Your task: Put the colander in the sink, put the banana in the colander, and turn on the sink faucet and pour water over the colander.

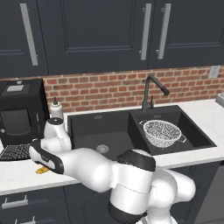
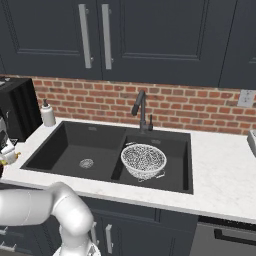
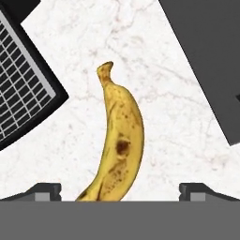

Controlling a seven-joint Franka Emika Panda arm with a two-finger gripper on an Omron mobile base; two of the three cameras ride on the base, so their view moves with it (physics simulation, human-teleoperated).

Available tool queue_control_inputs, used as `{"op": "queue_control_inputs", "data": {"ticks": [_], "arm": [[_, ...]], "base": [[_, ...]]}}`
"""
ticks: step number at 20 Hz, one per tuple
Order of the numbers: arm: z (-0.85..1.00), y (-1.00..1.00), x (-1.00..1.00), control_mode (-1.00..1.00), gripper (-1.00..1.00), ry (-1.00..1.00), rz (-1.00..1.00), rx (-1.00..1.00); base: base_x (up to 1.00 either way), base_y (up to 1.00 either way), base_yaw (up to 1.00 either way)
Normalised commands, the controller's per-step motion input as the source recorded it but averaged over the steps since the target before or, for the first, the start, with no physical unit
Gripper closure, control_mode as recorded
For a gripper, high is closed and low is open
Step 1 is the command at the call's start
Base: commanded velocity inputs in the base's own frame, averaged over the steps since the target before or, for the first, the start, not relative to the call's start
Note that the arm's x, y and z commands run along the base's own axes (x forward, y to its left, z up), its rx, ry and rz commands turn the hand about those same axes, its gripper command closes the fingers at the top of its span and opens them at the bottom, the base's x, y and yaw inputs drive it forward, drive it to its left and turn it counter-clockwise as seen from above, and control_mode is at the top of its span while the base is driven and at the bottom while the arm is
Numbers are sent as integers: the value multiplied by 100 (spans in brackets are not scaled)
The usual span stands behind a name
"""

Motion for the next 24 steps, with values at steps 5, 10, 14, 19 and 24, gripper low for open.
{"op": "queue_control_inputs", "data": {"ticks": [5, 10, 14, 19, 24], "arm": [[-23, 4, 4, -100, -100, 1, 0, 0], [-19, 4, 2, -100, -100, 3, 0, 0], [-25, 1, 0, -100, -100, 0, 0, 0], [-27, 3, 0, -100, -100, 0, 0, -1], [-25, 5, 4, -100, -100, 0, 0, -2]], "base": [[0, 0, 0], [0, 0, 0], [0, 0, 0], [0, 0, 0], [0, 0, 0]]}}
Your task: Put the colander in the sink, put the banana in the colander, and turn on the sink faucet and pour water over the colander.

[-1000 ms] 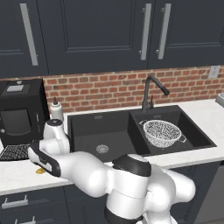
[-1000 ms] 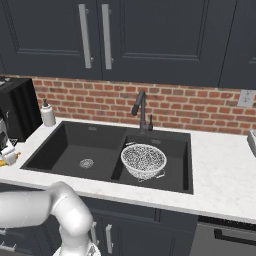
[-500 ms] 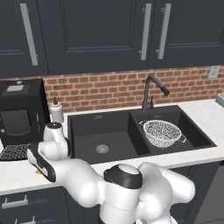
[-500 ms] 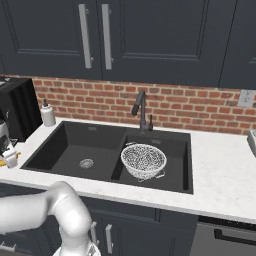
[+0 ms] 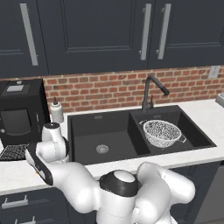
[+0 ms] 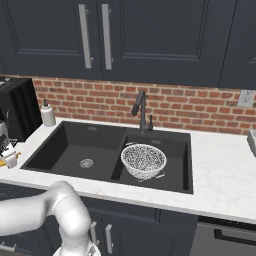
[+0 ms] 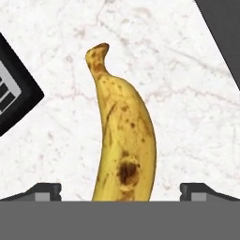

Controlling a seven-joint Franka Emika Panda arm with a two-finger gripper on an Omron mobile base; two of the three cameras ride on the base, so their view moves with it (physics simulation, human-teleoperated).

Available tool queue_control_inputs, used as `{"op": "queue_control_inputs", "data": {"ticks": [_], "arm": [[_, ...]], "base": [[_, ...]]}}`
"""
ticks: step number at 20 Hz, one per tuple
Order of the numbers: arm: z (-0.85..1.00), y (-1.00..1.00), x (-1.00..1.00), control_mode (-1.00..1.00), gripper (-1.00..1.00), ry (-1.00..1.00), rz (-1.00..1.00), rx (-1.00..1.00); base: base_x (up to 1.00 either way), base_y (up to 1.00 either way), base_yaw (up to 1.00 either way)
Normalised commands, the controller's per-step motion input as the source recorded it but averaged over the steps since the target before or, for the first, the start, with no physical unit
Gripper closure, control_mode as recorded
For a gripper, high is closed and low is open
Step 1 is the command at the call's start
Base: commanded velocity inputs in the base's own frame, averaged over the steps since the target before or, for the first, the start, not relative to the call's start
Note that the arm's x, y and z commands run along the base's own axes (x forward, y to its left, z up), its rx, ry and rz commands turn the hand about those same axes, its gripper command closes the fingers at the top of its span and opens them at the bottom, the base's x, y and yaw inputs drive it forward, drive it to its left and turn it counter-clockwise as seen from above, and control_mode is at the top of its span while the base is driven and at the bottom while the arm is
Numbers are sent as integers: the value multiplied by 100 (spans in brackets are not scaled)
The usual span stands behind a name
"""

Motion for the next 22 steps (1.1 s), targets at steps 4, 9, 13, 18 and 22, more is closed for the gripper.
{"op": "queue_control_inputs", "data": {"ticks": [4, 9, 13, 18, 22], "arm": [[-30, 4, -8, -100, 100, 0, 0, -5], [-27, -4, -24, -100, 100, 0, 0, -6], [-16, -23, -27, -100, 100, -3, -1, 0], [-2, -40, -20, -100, 100, -3, -2, 1], [13, -51, -18, -100, 100, 0, -3, 4]], "base": [[0, 0, 0], [0, 0, 0], [0, 0, 0], [0, 0, 0], [0, 0, 0]]}}
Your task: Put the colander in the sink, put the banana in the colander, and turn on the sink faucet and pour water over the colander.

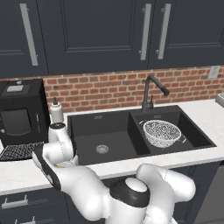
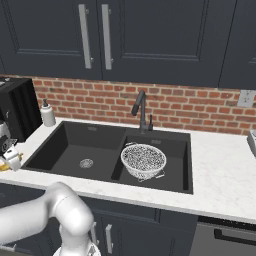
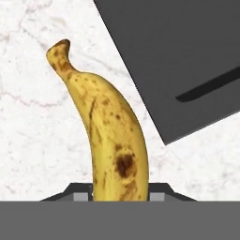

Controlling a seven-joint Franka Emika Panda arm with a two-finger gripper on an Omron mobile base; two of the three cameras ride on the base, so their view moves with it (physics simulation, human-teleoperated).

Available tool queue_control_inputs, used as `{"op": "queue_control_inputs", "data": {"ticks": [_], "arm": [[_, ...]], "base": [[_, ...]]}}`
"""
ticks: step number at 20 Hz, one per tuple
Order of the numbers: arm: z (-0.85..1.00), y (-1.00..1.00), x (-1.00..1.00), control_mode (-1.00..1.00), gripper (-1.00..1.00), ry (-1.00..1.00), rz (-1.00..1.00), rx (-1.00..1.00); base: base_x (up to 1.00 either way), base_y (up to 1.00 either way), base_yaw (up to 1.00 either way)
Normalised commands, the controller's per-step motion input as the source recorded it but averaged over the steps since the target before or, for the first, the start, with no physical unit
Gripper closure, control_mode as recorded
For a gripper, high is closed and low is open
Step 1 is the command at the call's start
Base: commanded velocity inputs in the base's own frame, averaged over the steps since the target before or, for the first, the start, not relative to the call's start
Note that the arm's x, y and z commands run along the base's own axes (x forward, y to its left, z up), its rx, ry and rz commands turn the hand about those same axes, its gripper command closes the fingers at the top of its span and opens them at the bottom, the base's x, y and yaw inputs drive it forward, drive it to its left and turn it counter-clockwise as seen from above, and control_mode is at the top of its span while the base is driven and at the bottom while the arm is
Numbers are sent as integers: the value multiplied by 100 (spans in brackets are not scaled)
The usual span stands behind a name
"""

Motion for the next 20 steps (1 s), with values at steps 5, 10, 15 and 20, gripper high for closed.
{"op": "queue_control_inputs", "data": {"ticks": [5, 10, 15, 20], "arm": [[28, -50, -8, -100, 100, 0, -3, 5], [33, -45, -9, -100, 100, -1, -1, 2], [29, -44, -20, -100, 100, -11, 0, -1], [29, -40, -23, -100, 100, -14, 0, -4]], "base": [[0, 0, 0], [0, 0, 0], [0, 0, 0], [0, 0, 0]]}}
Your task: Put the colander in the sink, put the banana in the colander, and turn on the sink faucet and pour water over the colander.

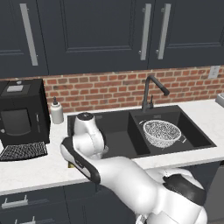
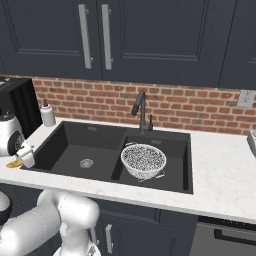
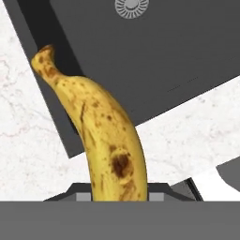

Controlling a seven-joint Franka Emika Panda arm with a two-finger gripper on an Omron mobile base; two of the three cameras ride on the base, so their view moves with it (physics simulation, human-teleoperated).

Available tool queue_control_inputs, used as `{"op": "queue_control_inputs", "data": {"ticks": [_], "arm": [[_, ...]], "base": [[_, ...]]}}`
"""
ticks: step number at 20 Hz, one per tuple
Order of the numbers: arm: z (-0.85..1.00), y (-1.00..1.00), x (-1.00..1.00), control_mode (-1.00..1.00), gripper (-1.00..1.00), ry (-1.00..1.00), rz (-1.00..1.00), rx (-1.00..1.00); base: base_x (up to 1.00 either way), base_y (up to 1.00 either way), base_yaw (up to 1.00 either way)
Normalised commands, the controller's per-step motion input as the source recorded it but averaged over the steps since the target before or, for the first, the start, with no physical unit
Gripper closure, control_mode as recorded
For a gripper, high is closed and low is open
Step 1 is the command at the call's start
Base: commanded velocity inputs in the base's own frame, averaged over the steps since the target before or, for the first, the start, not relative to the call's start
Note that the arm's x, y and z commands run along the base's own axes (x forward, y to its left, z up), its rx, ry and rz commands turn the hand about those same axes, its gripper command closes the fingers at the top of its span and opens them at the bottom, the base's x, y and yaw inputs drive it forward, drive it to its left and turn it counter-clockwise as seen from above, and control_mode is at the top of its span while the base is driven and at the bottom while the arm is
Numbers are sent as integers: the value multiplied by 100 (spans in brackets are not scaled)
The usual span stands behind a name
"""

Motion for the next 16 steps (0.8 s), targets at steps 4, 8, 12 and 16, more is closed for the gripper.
{"op": "queue_control_inputs", "data": {"ticks": [4, 8, 12, 16], "arm": [[26, -57, -25, -100, 100, -7, 0, 0], [17, -60, -25, -100, 100, -3, 0, 0], [3, -48, -22, -100, 100, 0, 0, 0], [6, -50, -22, -100, 100, 0, 0, 0]], "base": [[0, 0, 0], [0, 0, 0], [0, 0, 0], [0, 0, 0]]}}
